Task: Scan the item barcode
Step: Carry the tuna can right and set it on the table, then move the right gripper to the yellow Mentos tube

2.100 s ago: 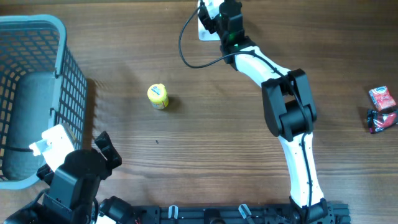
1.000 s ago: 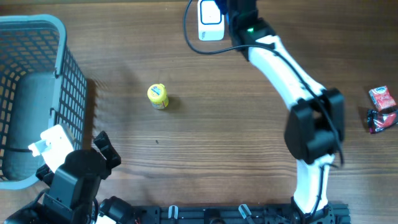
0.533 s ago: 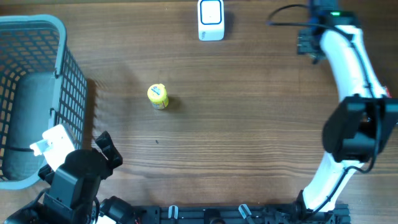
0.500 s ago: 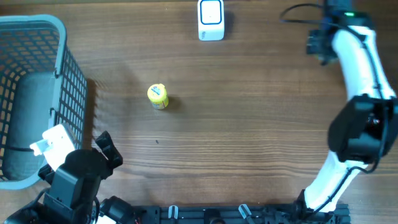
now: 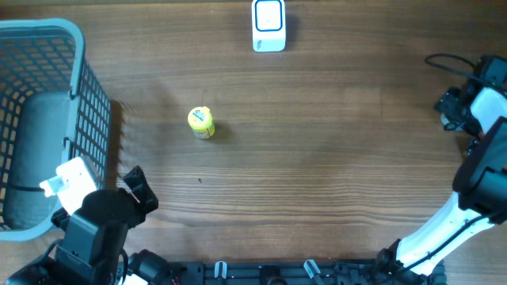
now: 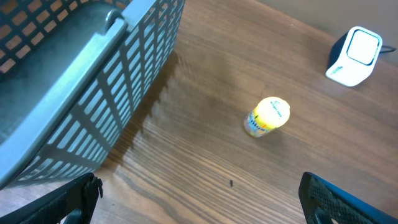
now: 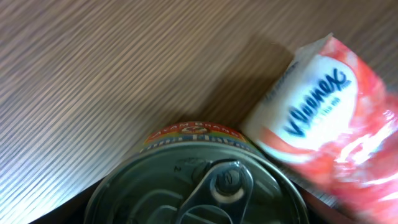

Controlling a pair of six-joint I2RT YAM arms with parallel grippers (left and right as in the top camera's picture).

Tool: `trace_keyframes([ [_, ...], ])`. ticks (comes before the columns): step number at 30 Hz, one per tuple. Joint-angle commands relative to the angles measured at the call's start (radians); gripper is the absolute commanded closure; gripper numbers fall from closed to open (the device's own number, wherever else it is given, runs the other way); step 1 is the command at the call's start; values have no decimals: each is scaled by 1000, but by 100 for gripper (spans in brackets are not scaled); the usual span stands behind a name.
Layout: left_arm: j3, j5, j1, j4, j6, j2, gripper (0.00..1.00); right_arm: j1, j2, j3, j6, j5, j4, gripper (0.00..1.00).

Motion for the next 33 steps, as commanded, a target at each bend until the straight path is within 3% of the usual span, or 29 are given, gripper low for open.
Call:
trace_keyframes([
  [1, -4, 17, -4, 17, -10, 0, 0, -55, 11, -75, -1, -1, 33, 25],
  [2, -4, 17, -4, 20, -10, 0, 0, -72, 10, -74, -10, -2, 32, 0],
  [5, -4, 23, -4, 47, 1, 1, 0, -77, -30, -16, -76, -87, -60, 0],
  [9, -4, -40, -4, 164, 73, 31, 0, -16, -211, 60, -77, -239, -139, 0],
  [12, 2, -87, 4, 238, 76, 81, 0, 125, -377, 60, -50, -289, -164, 0],
  [16, 74, -90, 31, 278, 57, 98, 0, 359, -455, 65, -45, -356, -239, 0],
  [20, 281, -152, 64, 132, 55, 98, 0, 750, -435, 76, -67, -349, -299, 0],
  [23, 515, -258, 90, -162, -10, 97, 0, 1004, -368, 76, -141, -452, -237, 0],
  [25, 589, -307, 114, -275, -69, 96, 0, 1075, -329, 76, -201, -585, -221, 0],
  [28, 616, -291, 156, -275, -48, 70, 0, 1157, -273, 76, -298, -621, -194, 0],
  [33, 616, -254, 180, -275, -47, 64, 0, 1283, -236, 76, -441, -455, -76, 0],
])
